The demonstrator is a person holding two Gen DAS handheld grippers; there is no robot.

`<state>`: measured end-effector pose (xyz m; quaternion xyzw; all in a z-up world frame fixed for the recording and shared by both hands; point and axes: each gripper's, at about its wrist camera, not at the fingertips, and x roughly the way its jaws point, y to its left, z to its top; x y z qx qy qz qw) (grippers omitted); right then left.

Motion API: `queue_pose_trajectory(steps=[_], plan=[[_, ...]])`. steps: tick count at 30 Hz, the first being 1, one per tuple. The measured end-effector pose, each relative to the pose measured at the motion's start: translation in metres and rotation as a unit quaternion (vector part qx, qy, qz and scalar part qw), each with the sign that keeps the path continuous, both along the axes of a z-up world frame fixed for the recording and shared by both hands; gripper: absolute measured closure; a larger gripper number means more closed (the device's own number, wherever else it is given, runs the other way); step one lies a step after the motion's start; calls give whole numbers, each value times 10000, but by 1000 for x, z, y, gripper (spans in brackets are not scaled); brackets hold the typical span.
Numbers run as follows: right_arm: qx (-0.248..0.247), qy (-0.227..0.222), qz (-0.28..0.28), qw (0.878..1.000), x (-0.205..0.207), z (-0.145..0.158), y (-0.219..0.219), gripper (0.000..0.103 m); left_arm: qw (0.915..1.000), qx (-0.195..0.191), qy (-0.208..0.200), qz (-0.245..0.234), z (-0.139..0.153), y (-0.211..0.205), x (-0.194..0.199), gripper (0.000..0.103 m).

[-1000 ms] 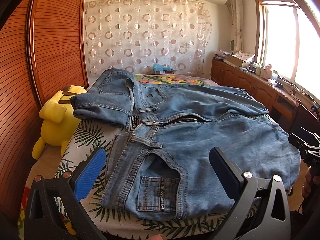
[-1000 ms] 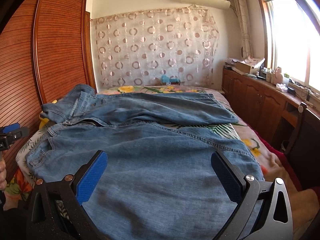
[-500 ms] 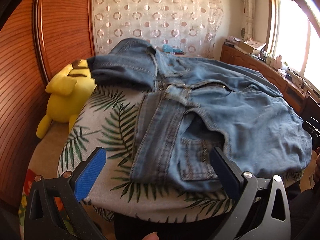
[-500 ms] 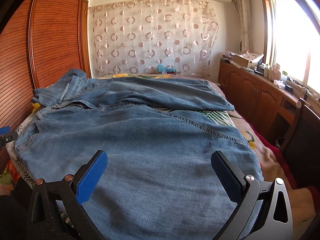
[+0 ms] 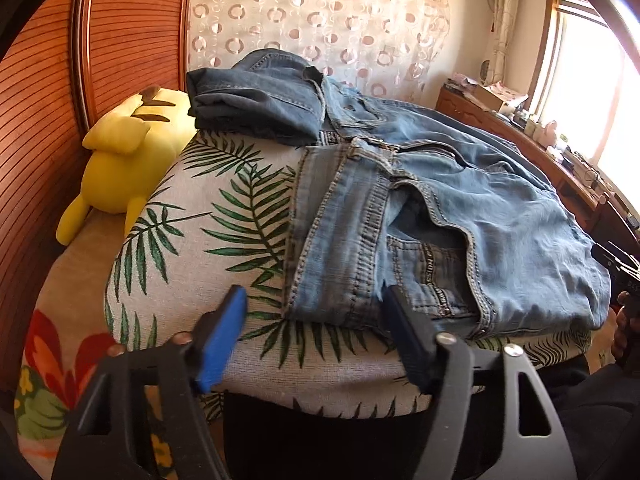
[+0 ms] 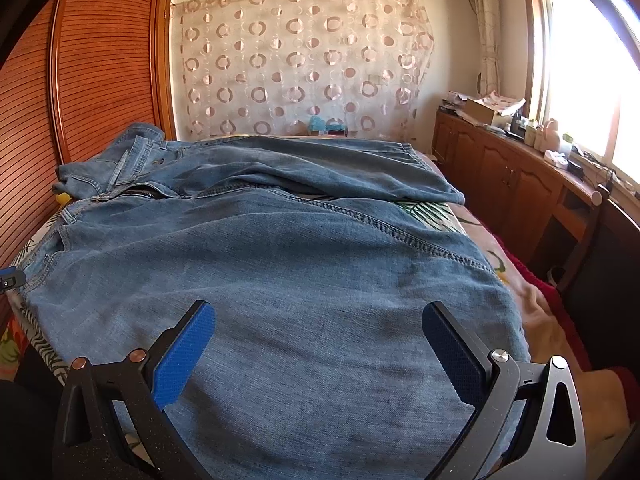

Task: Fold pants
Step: 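Lower the left gripper to the jeans waistband and close on it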

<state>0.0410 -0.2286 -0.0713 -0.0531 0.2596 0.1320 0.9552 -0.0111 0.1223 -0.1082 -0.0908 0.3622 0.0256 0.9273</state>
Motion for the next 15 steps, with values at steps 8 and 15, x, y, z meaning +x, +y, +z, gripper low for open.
queue_pose_trajectory(steps=[8,15], plan=[[-19,-5,-107,9999,-3,1,-10,0,9996,263,-90,-32,-2,-7,3,46],[-130,111,-177,9997,-6,-1,-18,0,9989,362,-67,-284,5,-19,8,78]])
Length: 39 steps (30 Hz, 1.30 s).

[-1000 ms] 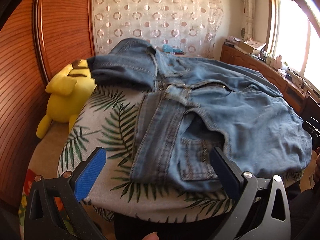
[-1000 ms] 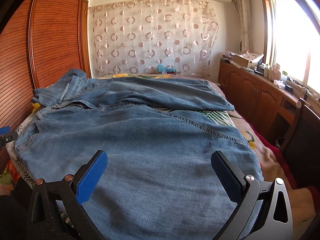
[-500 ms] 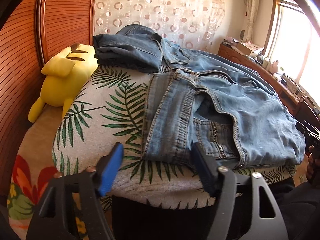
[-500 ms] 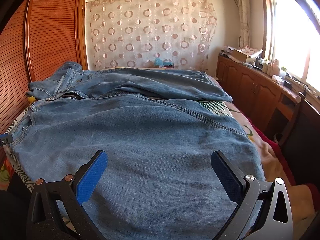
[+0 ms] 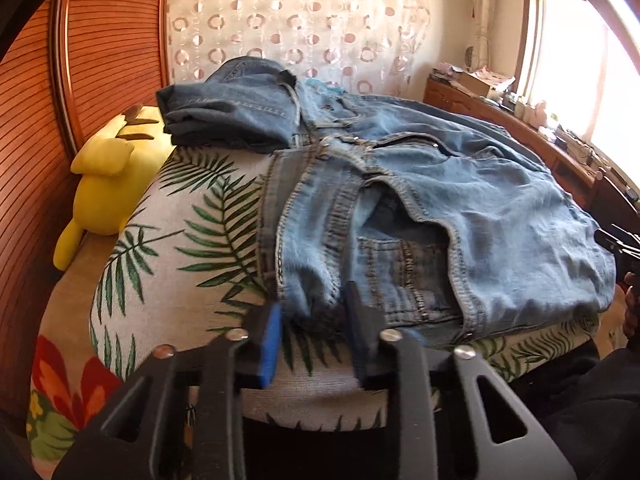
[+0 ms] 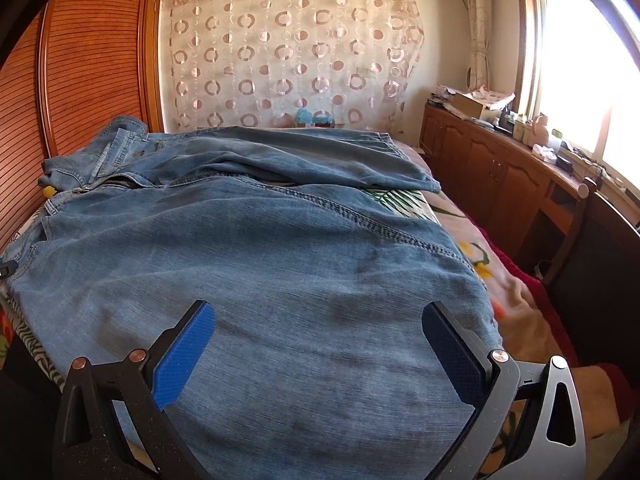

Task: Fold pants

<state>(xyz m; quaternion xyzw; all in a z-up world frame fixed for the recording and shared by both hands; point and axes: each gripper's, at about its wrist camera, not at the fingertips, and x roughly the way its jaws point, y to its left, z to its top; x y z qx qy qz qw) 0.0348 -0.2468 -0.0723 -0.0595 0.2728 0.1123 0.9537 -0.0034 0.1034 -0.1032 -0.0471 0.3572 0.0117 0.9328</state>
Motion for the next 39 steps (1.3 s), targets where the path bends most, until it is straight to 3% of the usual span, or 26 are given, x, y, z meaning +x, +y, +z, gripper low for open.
queue_pose_trajectory(steps=[3,12,23,32,39], plan=[[0,45,-24,10000,0,2,-1,0,9997,208,-155,-30,11,-9,-2,80],[-70,205,-99,9997,1,8,-5,0,9954,344,-817,-353,69,-27,10,82],[369,245,64,9990,-4,26,-4,0,9839,856,-1345,-812,121,-63,76,84],[689,355,630,9950,-15,36,3,3,9858,958,-1077,-865,106,-82,136,84],[841,679,1287,9858,-19,28,22,31,9873,978,-935,-827,94,-82,138,84]])
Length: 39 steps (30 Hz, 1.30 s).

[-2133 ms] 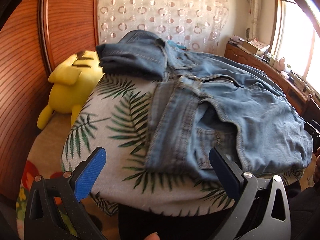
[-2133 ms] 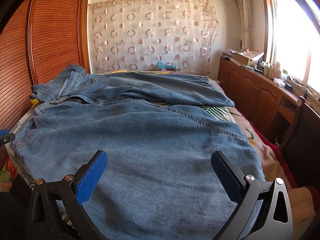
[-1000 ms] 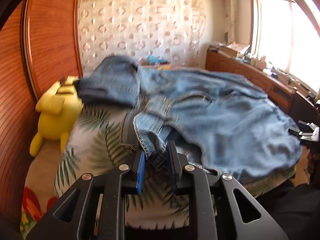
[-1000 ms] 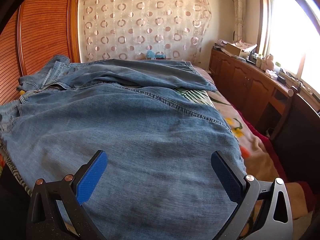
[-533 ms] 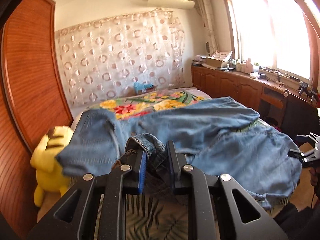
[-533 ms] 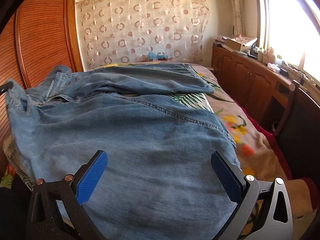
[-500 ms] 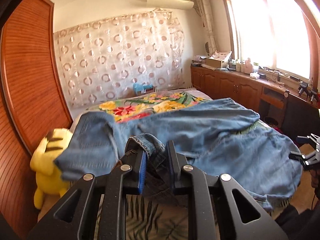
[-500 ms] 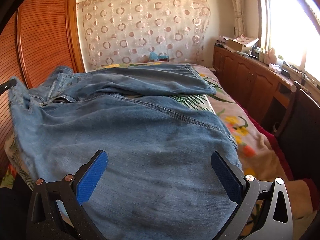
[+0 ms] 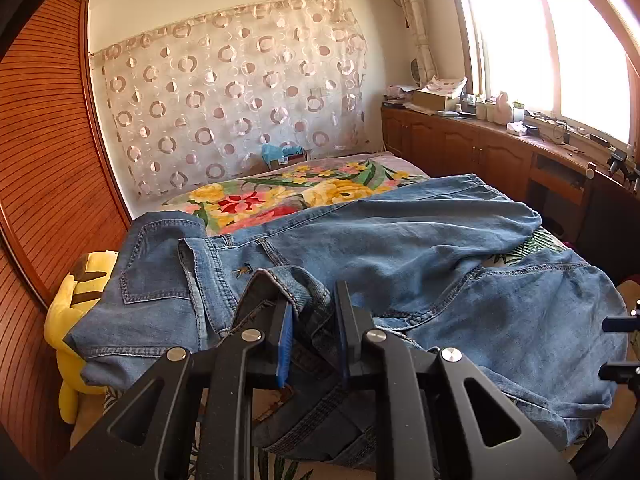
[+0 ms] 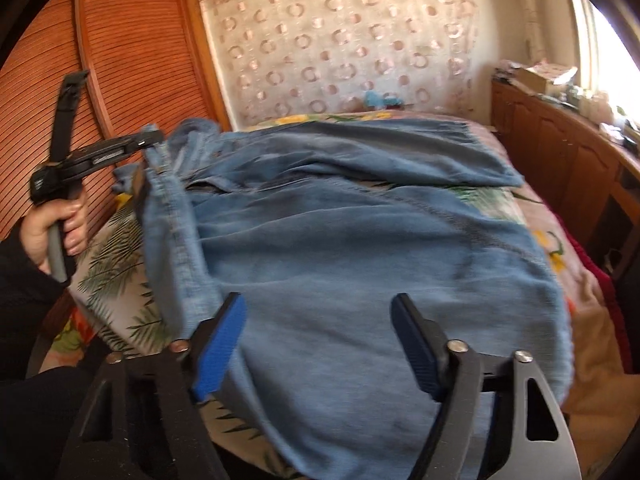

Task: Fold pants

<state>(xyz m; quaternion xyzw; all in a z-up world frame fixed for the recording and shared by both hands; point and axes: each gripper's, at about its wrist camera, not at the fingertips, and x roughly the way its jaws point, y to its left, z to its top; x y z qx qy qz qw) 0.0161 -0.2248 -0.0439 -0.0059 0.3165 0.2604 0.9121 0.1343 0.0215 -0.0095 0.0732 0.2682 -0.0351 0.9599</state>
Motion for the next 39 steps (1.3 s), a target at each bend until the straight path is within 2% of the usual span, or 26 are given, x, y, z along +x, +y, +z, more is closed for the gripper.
queue_pose_trajectory(steps=[5,7,10,15,17,22,24,31,34,39], plan=[[25,133,461,9988,-7,-3,15,42,9999,-59,-81,38,10,4,1,84],[130,268,609,9977,-4,-2,15,50,9998,-83,-145,53,14,6,-1,84],[62,258,695,9972,-4,4,12,54,9996,-167,-224,81,20,8,-2,84],[-133,324,689,9970,-7,-1,-2,56,9988,-346,-316,131,28,18,-1,84],[-219,392,653,9969,1,-4,-6,60,9986,-396,-325,129,28,21,-1,84],[-323,446,582,9968,6,-4,-29,92,9980,-519,-343,90,30,23,3,84],[-387,334,563,9971,10,5,-34,98,9975,-569,-418,73,34,25,2,84],[-712,-355,452,9958,45,70,-43,100,9941,-874,-629,91,52,39,12,84],[-755,-673,385,9941,61,95,-40,100,9937,-882,-680,163,55,45,19,84],[-917,-997,365,9901,85,115,-27,100,9929,-918,-722,240,57,54,33,84]])
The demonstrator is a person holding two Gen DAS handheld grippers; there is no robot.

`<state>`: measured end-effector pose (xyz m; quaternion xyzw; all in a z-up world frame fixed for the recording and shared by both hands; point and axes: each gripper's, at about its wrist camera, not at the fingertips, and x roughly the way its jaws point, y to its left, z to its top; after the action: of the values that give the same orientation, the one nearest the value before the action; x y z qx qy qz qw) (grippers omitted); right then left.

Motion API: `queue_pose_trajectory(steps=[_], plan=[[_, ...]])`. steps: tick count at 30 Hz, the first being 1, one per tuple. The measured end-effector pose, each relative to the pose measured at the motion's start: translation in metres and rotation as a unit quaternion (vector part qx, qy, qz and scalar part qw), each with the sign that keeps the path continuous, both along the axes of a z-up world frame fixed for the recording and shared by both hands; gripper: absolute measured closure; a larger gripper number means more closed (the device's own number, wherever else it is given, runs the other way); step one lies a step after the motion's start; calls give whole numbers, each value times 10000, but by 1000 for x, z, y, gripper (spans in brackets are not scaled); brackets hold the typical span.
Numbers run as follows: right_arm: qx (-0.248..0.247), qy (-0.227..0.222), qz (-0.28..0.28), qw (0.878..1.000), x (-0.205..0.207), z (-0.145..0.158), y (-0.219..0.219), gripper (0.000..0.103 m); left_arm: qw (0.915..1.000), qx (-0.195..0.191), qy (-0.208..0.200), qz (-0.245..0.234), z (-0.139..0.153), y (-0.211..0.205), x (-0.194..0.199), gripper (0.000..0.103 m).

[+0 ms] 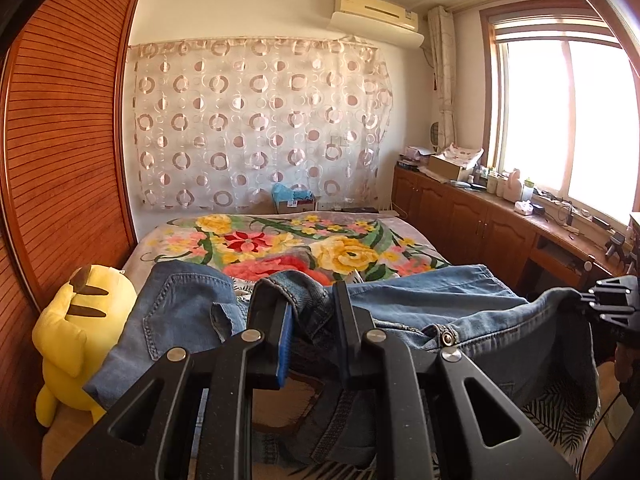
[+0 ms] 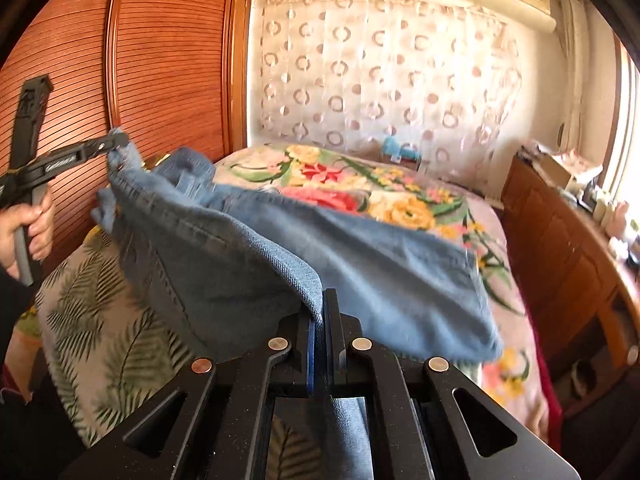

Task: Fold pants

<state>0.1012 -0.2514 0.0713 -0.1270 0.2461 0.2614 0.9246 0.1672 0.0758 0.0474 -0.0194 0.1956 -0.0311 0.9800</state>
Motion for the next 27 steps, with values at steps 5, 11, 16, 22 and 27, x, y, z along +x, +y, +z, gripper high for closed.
queue_pose_trajectory(steps=[5,11,16,22,27], plan=[[-115,-193,17,9997,24,-3,27,100,9999,-103,33,57,-4,11,15,84],[-99,-293,37,9995,48,-8,30,100,9994,-308,89,99,-9,24,35,84],[-92,-467,62,9988,64,-6,46,100,9991,-397,45,158,-9,35,51,84],[-180,-672,62,9976,85,-14,65,100,9985,-441,166,269,-19,47,76,84],[-379,-648,76,9971,104,-31,81,100,9979,-415,371,337,-34,52,94,83]])
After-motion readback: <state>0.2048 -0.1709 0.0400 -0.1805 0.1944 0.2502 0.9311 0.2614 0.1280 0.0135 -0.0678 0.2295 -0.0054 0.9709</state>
